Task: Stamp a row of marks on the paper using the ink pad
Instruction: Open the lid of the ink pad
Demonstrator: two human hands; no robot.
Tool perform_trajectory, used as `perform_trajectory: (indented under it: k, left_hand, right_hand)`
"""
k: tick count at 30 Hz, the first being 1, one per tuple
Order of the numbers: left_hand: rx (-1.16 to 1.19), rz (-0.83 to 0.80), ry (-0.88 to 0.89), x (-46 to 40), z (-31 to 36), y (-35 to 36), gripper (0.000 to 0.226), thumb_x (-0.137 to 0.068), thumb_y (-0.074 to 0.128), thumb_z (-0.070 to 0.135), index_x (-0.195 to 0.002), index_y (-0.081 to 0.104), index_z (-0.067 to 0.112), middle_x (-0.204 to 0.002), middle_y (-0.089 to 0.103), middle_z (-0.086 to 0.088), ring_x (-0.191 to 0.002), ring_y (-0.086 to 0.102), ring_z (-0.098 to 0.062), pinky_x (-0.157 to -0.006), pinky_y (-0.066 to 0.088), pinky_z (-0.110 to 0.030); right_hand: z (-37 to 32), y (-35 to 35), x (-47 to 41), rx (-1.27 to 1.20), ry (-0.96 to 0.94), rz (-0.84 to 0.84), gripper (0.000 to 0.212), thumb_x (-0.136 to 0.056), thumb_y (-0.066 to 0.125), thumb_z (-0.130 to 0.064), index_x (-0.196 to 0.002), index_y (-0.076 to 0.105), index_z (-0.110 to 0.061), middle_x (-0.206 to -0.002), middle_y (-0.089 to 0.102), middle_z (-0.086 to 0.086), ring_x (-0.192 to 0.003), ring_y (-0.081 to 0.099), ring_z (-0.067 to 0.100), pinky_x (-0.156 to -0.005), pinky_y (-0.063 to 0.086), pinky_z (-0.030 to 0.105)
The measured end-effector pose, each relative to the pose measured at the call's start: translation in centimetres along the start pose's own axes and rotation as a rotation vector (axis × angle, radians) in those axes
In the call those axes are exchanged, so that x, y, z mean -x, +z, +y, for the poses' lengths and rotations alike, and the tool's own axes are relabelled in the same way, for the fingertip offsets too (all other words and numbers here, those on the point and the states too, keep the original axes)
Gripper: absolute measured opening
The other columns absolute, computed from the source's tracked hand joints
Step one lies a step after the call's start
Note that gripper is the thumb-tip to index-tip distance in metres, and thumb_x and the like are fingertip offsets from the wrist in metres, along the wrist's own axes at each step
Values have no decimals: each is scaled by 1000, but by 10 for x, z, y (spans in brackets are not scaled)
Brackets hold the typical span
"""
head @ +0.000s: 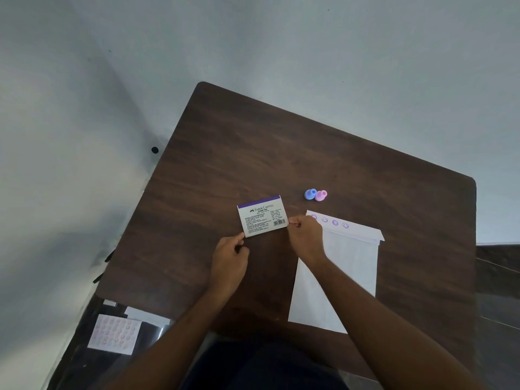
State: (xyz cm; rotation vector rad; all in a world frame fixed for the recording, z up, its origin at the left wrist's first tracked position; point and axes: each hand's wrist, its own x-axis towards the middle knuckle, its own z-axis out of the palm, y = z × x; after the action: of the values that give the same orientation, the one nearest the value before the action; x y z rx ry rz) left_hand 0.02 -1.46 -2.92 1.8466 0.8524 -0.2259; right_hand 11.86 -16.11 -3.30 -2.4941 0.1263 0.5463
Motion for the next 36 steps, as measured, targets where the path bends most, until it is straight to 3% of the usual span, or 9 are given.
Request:
perform_trajectory:
  k: [4,8,12,16,21,27,29,32,36]
  left_hand:
    - [-42,12,46,0,4,-5,39,-88,59,13,-127,61,17,-105,57,6,-79,52,-3,-75,40,-17]
    - [4,83,85,4,10,-12,34,-87,58,12,-118,68,21,-100,61,11,-81,56,-2,-75,44,-15]
    - [55,145,107,-1,18,-18,28,-87,59,12,-110,71,23,-101,67,12,-86,61,3,-73,43,-6]
    - [137,205,53,-16,30,-23,23,-86,59,13,-99,76,21,-98,72,12,-85,61,12,-72,40,2]
    - [204,233,17,-34,45,-36,24,-82,54,20,-84,77,29,-80,72,22,-77,62,15,-64,42,-2]
    - [247,215,52,-55,55,-45,23,-86,58,23,-102,75,23,-85,72,21,-80,63,13,-71,50,-14]
    - [266,185,45,-64,58,-46,26,-90,57,22,-112,71,20,-99,71,14,-86,63,9,-74,51,-14]
    - [255,93,-16,-76,59,-45,37,-92,55,15,-129,60,17,-120,65,2,-105,61,-7,-84,55,-27]
    - [272,43,-72,-88,60,-44,41,-91,51,8,-131,58,18,-123,64,1,-101,61,-10,-68,52,-19]
  right_hand:
    - [-4,-7,-3,13,-12,-21,23,-95,51,-15,-94,72,-4,-101,73,12,-84,64,19,-71,49,25]
    - [-12,-22,-7,-42,-6,-27,22,-92,52,-13,-90,73,-5,-95,73,10,-84,66,20,-76,55,36]
    - [-28,-32,-10,-112,4,-21,22,-85,52,-10,-79,72,-4,-80,74,10,-73,67,21,-66,53,34]
    - [-43,-35,-16,-134,19,3,24,-86,49,-11,-82,71,-4,-79,72,8,-68,63,17,-61,52,29]
    - [-62,-39,-28,-172,-30,43,22,-83,51,-10,-83,70,0,-81,72,16,-74,67,29,-65,55,38]
    - [-80,-34,-48,-207,-39,-56,23,-87,54,-12,-103,70,-8,-99,72,8,-90,67,24,-83,57,45]
    - [-86,-33,-54,-198,-41,-125,26,-89,55,-12,-112,67,-8,-106,71,8,-95,66,23,-85,57,44]
    - [-93,-31,-62,-198,-22,-246,35,-87,55,-8,-121,62,-8,-117,66,8,-99,63,23,-79,58,35]
    - [-100,-23,-72,-107,-24,-277,26,-90,56,-8,-113,63,1,-115,64,16,-101,62,29,-90,55,44]
